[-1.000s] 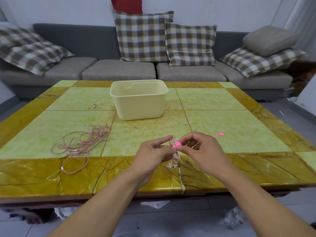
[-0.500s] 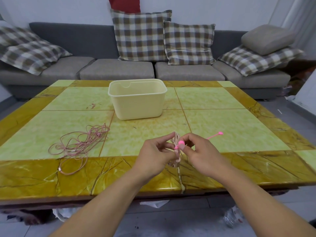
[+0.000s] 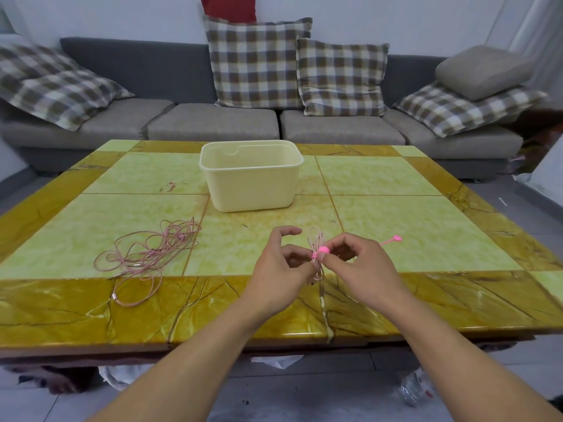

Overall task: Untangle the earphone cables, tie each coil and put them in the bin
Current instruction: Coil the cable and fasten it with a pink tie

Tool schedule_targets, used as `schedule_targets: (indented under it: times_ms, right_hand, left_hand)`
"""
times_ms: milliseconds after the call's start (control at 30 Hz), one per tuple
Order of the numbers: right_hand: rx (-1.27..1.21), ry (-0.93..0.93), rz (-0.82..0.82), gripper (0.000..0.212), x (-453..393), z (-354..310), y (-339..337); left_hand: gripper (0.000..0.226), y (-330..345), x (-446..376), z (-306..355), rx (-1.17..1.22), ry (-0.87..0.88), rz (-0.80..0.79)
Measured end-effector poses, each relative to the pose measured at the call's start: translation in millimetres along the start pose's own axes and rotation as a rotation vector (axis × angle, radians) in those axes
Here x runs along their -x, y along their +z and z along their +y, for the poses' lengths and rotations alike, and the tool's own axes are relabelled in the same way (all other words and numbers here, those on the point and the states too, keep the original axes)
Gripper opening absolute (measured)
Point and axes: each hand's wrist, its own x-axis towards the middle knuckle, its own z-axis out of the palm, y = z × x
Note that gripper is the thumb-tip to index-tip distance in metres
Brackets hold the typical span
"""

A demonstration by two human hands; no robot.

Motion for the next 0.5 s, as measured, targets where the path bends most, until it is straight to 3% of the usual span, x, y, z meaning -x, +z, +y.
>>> schedule_targets:
  times_ms: [133,233,300,433,500]
  right_hand:
    - [0.056,-0.086,0.004,0.008,1.7,-2.1,-3.6]
    - [0.091,-0.045,-0.091,0.005,1.2,0.9,-6.1]
    - [0.033,0.010,-0.115,0.009,0.0,3.4,-6.3]
    - [-0.197,0.147,0.040,0.019,-5.2,2.5,-6.6]
    - [-0.284,0.225,-0.020,0.029,-6.2,1.9,-8.4]
  left_hand:
    - [0.046,-4.7,-2.7,1.5,0.219,-0.138,0.004]
    - [0.035,-5.8,-3.6,-0.2,0.255,-0.243,-0.019]
    - [0.036,-6.5,-4.0,-0.9,0.276,-0.265,-0.012]
    - [0.037,-8.9,-3.3,0.5,0.181,-0.222,-0.081]
    - [0.034,-10.1,-2.2,0.7,0.152,-0.199,-0.104]
